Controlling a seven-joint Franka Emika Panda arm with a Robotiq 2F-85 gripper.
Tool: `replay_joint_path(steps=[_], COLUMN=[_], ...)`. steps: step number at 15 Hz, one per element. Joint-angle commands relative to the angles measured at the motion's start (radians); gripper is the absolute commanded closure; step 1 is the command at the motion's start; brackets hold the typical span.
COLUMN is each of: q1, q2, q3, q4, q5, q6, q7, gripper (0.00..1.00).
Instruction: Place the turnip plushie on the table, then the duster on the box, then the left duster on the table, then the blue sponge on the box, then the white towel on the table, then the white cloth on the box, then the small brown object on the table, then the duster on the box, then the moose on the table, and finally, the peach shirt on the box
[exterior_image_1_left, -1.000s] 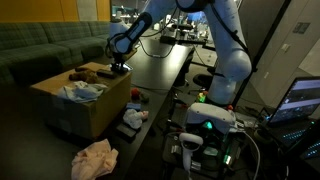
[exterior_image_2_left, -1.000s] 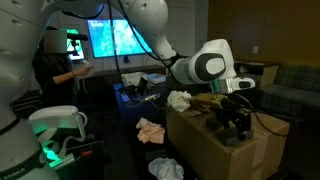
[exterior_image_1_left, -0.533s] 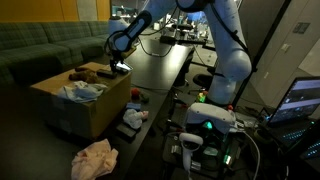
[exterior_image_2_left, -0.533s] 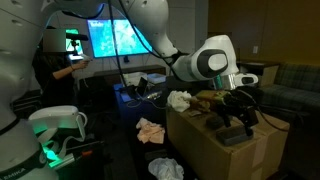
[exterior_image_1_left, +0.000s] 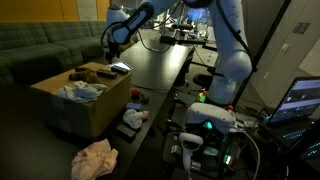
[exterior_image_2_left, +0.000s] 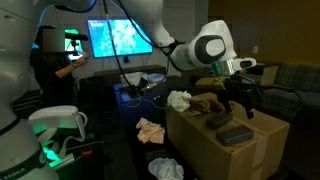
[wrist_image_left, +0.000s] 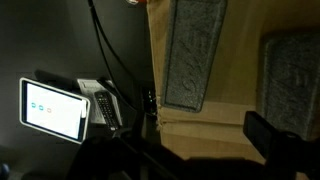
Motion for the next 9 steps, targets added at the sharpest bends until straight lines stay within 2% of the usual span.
replay_joint_path(steps=[1, 9], q1=[-0.003, -0.02], q2=[-0.059, -0.044], q3=[0.036, 0.131], q4=[-0.055, -0.099], q5=[0.032, 0.127], q6=[0.042, 0.079], q7=[-0.052, -0.186], gripper=[0.0, 0.0])
